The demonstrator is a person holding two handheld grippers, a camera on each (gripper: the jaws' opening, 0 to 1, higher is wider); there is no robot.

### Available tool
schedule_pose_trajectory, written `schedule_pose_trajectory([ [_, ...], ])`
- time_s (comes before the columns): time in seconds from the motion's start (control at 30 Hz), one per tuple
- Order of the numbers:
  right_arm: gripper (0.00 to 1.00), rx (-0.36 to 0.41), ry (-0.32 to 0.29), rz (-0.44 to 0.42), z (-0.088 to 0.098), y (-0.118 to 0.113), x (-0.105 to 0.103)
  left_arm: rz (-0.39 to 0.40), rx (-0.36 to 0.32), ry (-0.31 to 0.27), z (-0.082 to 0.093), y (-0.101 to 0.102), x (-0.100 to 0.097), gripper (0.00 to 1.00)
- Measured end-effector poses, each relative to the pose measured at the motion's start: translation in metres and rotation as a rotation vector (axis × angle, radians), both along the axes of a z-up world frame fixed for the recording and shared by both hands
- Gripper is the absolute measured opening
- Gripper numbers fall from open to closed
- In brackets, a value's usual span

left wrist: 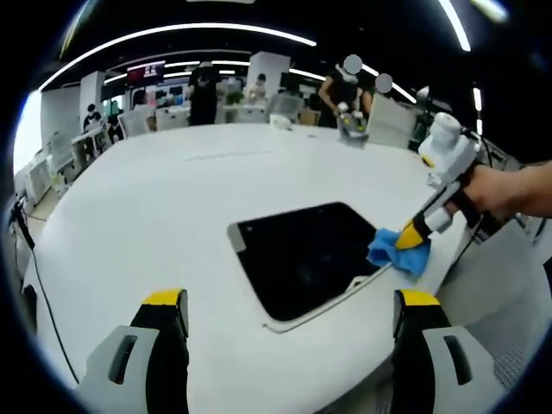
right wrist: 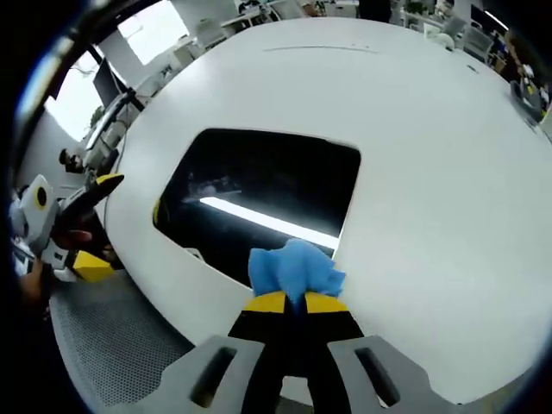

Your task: Wipe the mirror surface with the cleaning cloth until all visible marks leave the cleaned area.

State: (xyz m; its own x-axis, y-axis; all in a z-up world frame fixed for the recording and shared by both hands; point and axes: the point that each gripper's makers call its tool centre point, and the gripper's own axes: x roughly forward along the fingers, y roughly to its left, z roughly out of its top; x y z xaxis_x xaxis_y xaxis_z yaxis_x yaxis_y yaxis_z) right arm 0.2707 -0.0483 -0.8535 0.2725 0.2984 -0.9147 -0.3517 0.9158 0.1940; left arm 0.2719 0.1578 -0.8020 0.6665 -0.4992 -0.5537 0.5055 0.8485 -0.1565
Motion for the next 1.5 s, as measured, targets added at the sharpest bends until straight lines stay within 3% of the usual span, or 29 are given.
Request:
schedule_pose_trajectory([
  [0.73, 0.00, -0.013, 0.045, -0.003, -0.001, 0.001, 0.010, 0.021, -0.015, 0.011, -0.001, 0.001, 0.000, 0.99],
  [1.5, 0.00, 0.007, 0.053, -0.045, -0.001, -0.001, 0.056, 0.018, 0.007, 0.018, -0.005, 0.001, 0.001, 0.99],
])
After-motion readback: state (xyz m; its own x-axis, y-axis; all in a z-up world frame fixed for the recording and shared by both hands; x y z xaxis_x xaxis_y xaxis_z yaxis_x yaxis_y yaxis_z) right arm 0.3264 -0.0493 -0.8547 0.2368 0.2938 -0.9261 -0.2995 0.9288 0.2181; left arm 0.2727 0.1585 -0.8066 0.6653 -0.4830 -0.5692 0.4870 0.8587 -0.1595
